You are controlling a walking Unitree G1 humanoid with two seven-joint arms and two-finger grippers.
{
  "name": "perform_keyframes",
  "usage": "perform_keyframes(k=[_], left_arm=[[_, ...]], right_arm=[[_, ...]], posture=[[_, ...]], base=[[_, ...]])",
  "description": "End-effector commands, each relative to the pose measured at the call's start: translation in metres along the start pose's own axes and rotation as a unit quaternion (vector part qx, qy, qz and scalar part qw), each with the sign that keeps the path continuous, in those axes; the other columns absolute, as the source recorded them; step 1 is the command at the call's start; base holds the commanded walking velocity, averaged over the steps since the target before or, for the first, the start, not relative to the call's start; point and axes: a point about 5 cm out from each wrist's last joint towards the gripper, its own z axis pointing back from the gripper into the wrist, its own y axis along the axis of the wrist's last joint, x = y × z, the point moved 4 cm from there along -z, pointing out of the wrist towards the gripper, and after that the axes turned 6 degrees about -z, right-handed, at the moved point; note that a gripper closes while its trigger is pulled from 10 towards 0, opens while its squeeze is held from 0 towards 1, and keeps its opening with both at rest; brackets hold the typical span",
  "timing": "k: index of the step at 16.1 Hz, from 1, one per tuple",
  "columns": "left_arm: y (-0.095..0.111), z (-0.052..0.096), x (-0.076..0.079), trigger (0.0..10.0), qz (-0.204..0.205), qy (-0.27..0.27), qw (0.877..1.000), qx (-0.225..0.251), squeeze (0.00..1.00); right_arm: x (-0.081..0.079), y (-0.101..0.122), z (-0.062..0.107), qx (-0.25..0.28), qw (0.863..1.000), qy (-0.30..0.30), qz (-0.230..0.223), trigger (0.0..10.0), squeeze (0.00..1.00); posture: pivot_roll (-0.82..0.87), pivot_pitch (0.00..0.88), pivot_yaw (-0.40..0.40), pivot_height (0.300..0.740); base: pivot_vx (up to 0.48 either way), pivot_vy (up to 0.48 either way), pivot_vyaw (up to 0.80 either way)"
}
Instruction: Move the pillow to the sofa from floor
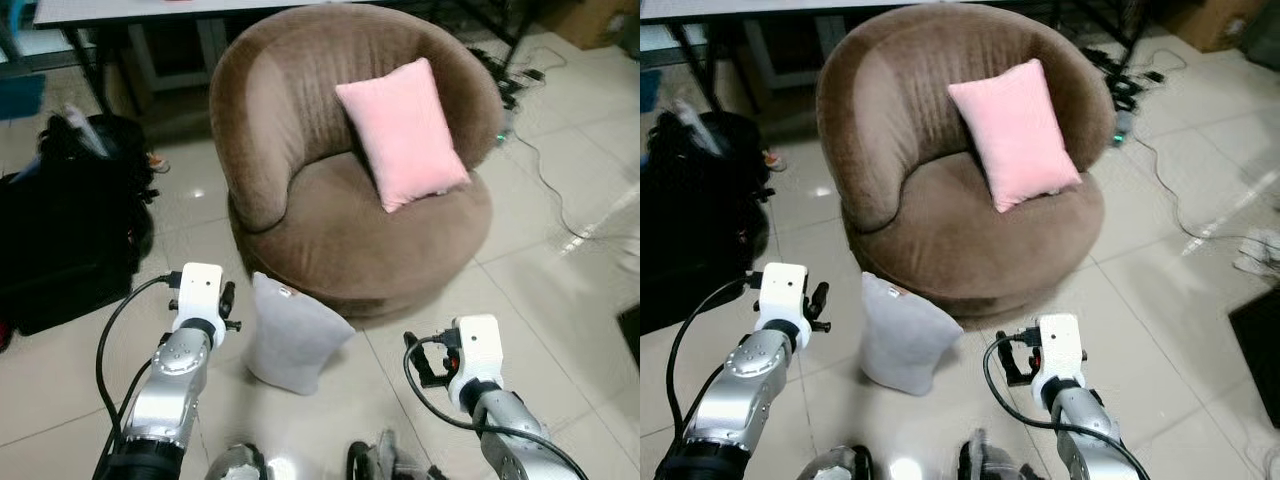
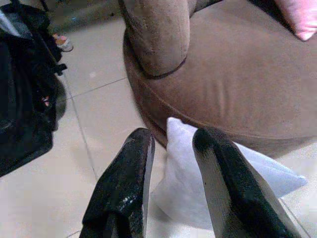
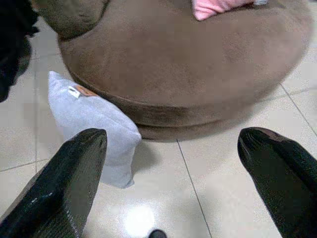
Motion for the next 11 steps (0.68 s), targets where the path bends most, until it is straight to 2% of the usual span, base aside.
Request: perform_keyframes(k=[1,5,8,11], left_arm=[[-0.0006,0.0000,0.0041,10.0,0.002,-0.007,1.000,0.001,0.00],[-0.0005,0.0006,0.0060,10.0,-0.005,-0.009,1.000,0.002,0.00],[-0.0001,0.0011,0.0078,10.0,-0.017,-0.013,1.000,0.005,0.00],[0.0019,0.0018,0.0064,10.0,-0.011,-0.008,1.000,0.012,0.00]], right_arm=[[0.0054,-0.0046,0.0022,-0.005,1.000,-0.008,0.000,10.0,0.00],[0.0065,-0.0062,0.0029,-0.008,1.000,-0.008,0.000,10.0,0.00],[0.0074,-0.0088,0.0032,-0.011,1.000,-0.008,0.001,10.0,0.00],[0.0074,-0.0102,0.0035,-0.012,1.000,-0.008,0.002,10.0,0.00]], posture=[[-0.11,0.191,-0.064,0.740],[-0.11,0.191,-0.064,0.740],[-0.11,0.187,-0.062,0.740],[-0.12,0.184,-0.062,0.740]], base=[[0.450,0.000,0.00],[0.446,0.000,0.00],[0.000,0.000,0.00],[0.000,0.000,0.00]])
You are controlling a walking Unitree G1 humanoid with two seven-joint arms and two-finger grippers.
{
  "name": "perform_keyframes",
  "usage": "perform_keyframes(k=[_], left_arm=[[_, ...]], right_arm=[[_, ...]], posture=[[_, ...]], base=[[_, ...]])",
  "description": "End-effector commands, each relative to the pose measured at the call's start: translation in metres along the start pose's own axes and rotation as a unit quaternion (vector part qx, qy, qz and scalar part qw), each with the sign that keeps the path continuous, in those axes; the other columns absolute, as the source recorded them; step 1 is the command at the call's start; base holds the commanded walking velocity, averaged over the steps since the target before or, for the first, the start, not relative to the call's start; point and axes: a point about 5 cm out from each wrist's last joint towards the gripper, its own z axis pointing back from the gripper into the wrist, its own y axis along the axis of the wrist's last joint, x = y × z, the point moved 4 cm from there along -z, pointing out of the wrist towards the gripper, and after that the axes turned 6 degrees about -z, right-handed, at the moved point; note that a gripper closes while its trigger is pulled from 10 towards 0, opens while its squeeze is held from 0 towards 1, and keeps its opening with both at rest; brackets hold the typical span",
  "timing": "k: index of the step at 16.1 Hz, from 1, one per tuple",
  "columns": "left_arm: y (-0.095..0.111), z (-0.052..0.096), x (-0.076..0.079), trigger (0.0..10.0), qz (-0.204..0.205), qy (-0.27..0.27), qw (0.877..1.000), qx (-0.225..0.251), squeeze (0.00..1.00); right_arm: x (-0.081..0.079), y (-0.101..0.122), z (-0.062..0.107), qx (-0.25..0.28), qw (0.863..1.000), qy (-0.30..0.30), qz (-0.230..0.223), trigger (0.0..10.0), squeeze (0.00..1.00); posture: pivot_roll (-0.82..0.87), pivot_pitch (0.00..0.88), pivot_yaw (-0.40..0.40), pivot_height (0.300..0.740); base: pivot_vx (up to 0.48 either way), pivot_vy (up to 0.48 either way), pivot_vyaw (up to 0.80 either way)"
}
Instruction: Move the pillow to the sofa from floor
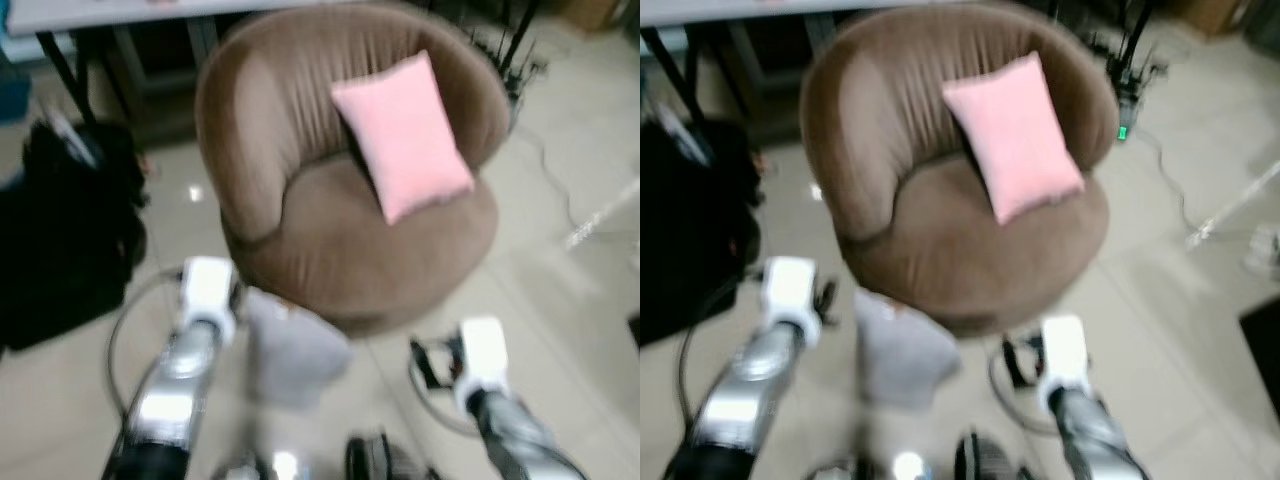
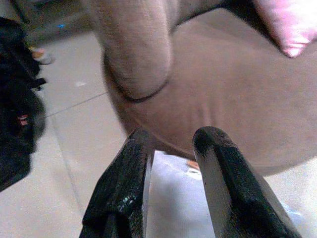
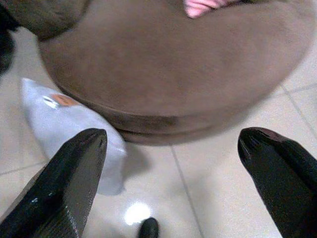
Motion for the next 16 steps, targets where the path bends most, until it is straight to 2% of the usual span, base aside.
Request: perform_keyframes(k=[1,7,16], left_arm=[[-0.008,0.003,-0.011,10.0,-0.002,0.016,1.000,-0.012,0.00],[-0.003,0.000,-0.003,10.0,0.004,-0.002,1.000,-0.005,0.00],[-0.002,-0.002,0.001,10.0,0.009,-0.005,1.000,-0.007,0.00]], right_arm=[[-0.003,-0.002,0.002,0.002,1.000,0.008,-0.003,10.0,0.00],[-0.014,0.011,-0.005,0.036,0.999,0.021,-0.008,10.0,0.00],[-0.023,0.012,-0.012,0.033,0.999,0.037,-0.001,10.0,0.00]], posture=[[-0.12,0.186,-0.059,0.740],[-0.12,0.180,-0.060,0.740],[-0.11,0.174,-0.070,0.735]], base=[[0.000,0.000,0.00],[0.000,0.000,0.00],[0.000,0.000,0.00]])
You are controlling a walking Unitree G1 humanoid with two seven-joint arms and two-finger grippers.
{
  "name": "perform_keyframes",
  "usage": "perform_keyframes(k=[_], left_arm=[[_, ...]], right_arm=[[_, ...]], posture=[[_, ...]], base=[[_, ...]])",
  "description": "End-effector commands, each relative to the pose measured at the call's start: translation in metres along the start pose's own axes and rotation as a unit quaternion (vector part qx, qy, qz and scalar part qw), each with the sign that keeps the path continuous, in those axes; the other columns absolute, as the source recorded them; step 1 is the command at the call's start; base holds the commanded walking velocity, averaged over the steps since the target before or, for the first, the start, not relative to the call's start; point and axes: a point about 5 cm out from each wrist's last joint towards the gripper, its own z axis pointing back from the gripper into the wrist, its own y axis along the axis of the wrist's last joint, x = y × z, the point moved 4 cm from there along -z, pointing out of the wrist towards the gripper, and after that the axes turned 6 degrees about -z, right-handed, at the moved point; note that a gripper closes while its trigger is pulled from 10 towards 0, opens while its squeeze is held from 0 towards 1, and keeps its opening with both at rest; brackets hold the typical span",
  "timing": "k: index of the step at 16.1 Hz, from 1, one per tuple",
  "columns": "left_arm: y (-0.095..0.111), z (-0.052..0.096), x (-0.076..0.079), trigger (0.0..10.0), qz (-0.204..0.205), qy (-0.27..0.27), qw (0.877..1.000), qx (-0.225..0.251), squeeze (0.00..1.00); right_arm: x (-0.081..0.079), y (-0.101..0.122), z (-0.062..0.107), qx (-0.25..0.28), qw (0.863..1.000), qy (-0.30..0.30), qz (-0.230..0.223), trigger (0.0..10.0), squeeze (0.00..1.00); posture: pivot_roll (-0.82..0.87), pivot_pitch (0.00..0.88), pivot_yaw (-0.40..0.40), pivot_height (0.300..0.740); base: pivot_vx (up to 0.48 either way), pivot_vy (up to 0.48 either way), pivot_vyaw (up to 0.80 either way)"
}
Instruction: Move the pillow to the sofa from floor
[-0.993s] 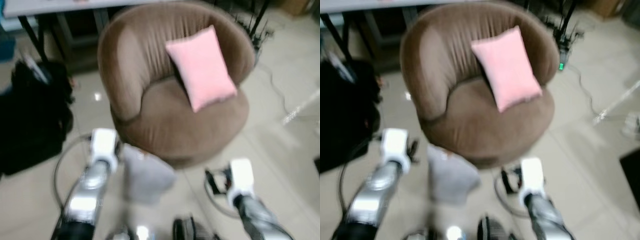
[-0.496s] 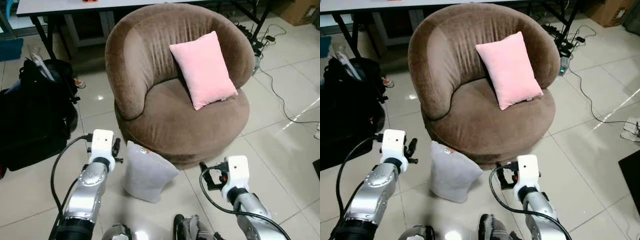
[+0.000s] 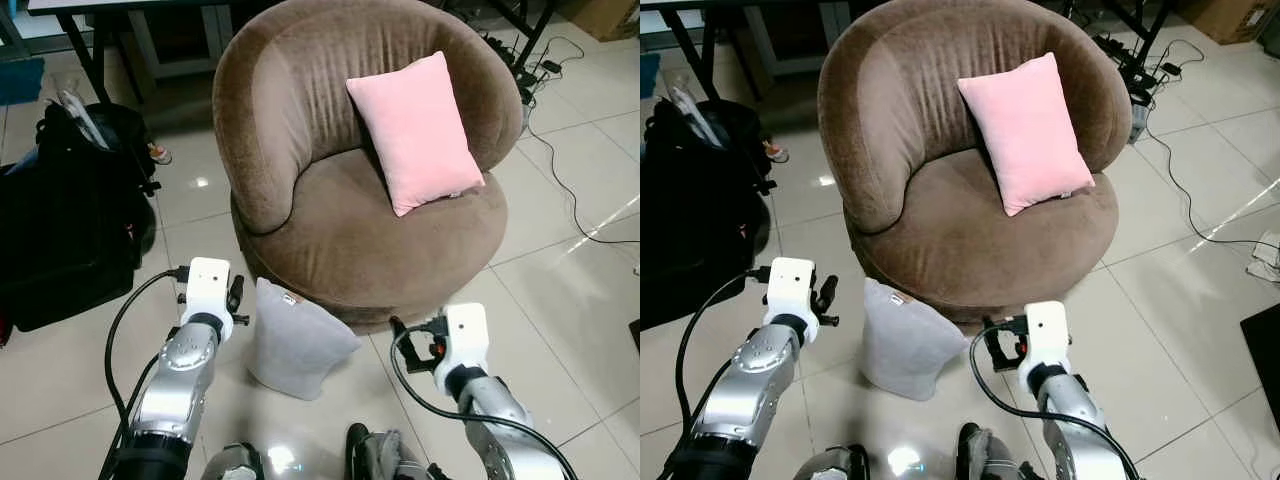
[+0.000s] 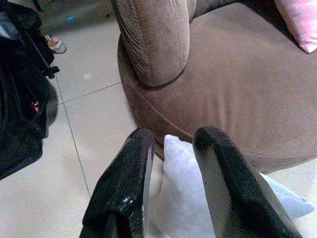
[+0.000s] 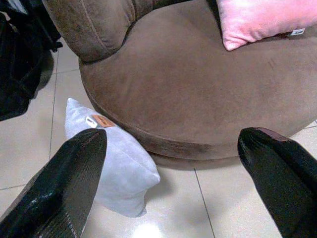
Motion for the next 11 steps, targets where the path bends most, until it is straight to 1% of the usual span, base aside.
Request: perform_keyframes(k=[1,4,5,9,10,11], left_arm=[[-0.0044,0.0001,0.0043,10.0,0.002,-0.008,1.000,-0.008,0.00],[-0.0032,-0.0003,0.0061,10.0,0.006,-0.009,1.000,-0.008,0.00],[-0.0037,-0.0003,0.0070,10.0,0.009,-0.010,1.000,-0.009,0.00],[-0.0051,-0.0001,0.0065,10.0,0.007,-0.008,1.000,-0.013,0.00],[-0.0055,0.0000,0.0063,10.0,0.008,-0.007,1.000,-0.013,0.00],[-0.0056,0.0001,0.0067,10.0,0.009,-0.009,1.000,-0.013,0.00]], right_arm=[[0.0030,-0.0087,0.0023,-0.016,1.000,-0.008,0.000,10.0,0.00],[0.0009,-0.0081,0.0012,-0.016,1.000,-0.003,0.002,10.0,0.00],[0.0015,-0.0087,0.0012,-0.019,1.000,-0.005,0.005,10.0,0.00],[0.0012,-0.0072,0.0011,-0.014,1.000,-0.004,0.004,10.0,0.00],[0.0007,-0.0097,0.0011,-0.023,1.000,-0.003,0.011,10.0,0.00],[0.0003,-0.0108,0.0012,-0.026,1.000,-0.005,0.011,10.0,0.00]], posture=[[-0.11,0.174,-0.070,0.725],[-0.11,0.171,-0.071,0.700],[-0.11,0.171,-0.071,0.685],[-0.11,0.175,-0.070,0.680],[-0.11,0.174,-0.070,0.680],[-0.11,0.176,-0.070,0.670]], base=[[0.000,0.000,0.00],[0.000,0.000,0.00],[0.000,0.000,0.00],[0.000,0.000,0.00],[0.000,0.000,0.00],[0.000,0.000,0.00]])
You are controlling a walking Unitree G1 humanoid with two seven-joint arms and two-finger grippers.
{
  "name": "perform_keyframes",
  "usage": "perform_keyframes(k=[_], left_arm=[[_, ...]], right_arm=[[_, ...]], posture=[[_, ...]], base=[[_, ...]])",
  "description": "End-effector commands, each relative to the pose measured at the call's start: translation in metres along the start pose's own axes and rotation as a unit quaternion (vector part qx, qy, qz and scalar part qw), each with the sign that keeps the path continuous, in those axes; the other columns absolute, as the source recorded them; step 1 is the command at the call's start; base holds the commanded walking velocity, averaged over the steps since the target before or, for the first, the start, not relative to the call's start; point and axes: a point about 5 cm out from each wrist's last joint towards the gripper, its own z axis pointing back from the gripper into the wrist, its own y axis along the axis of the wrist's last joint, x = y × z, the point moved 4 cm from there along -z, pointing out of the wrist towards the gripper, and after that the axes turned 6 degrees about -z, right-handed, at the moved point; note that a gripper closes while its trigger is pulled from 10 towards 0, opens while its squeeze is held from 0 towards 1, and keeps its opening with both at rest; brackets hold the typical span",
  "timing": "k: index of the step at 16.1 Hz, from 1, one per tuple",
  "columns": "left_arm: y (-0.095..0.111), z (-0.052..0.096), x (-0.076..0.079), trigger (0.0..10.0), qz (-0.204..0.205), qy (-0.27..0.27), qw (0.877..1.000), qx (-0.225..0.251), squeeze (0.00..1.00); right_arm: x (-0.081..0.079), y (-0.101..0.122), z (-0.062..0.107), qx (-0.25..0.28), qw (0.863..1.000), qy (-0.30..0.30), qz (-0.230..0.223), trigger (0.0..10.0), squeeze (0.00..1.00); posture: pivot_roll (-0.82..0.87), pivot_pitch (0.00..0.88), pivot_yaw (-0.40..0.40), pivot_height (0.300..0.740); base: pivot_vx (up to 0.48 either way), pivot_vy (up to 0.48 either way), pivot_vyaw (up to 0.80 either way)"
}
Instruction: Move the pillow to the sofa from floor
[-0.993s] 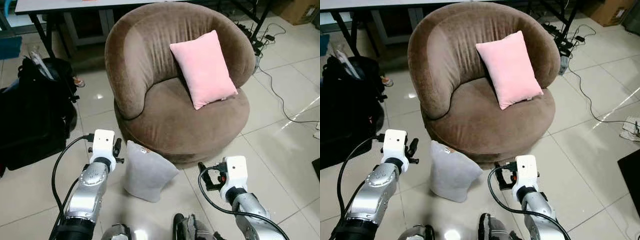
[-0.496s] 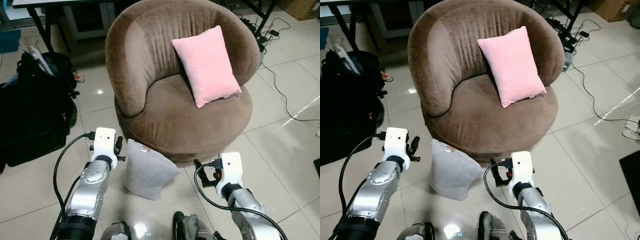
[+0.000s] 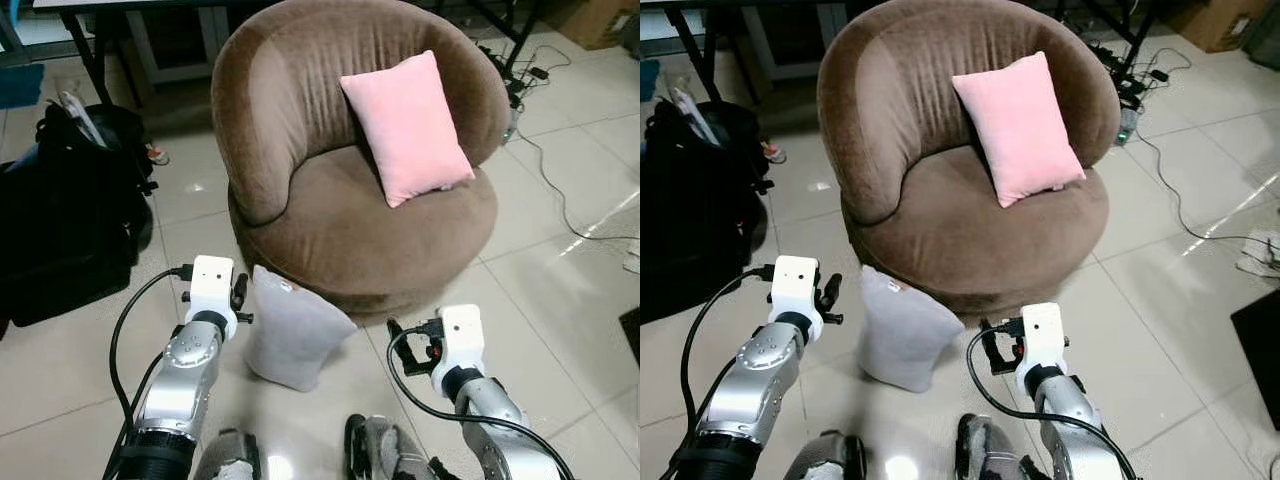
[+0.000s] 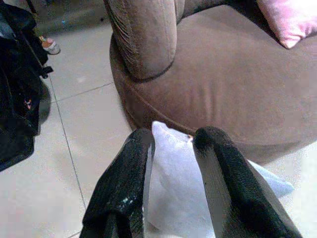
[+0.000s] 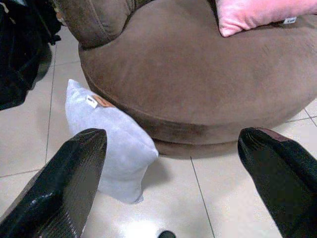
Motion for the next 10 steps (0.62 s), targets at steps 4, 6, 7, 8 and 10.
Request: perform_keyframes(k=[4,6,7,8,10], left_arm=[[-0.0073,0.0014,0.0025,10.0,0.006,-0.005,1.000,-0.014,0.00],[-0.0076,0.0016,0.0026,10.0,0.007,-0.006,1.000,-0.014,0.00],[-0.0078,0.0018,0.0026,10.0,0.007,-0.005,1.000,-0.015,0.00],[-0.0085,0.0016,0.0015,10.0,0.007,-0.002,1.000,-0.016,0.00],[-0.0097,0.0022,0.0011,10.0,0.008,0.000,1.000,-0.019,0.00]], right_arm=[[0.0012,-0.0077,0.0022,-0.017,1.000,-0.003,0.003,10.0,0.00],[0.0010,-0.0077,0.0024,-0.017,1.000,-0.003,0.004,10.0,0.00],[0.0010,-0.0082,0.0026,-0.019,1.000,-0.004,0.005,10.0,0.00],[0.0017,-0.0077,0.0026,-0.018,1.000,-0.007,0.000,10.0,0.00],[0.0040,-0.0073,0.0032,-0.020,1.000,-0.009,0.004,10.0,0.00]], posture=[[-0.11,0.178,-0.068,0.635],[-0.11,0.179,-0.068,0.625],[-0.11,0.182,-0.069,0.620],[-0.11,0.183,-0.071,0.615],[-0.11,0.189,-0.071,0.615]], base=[[0.000,0.000,0.00],[0.000,0.000,0.00],[0.000,0.000,0.00],[0.000,0.000,0.00],[0.000,0.000,0.00]])
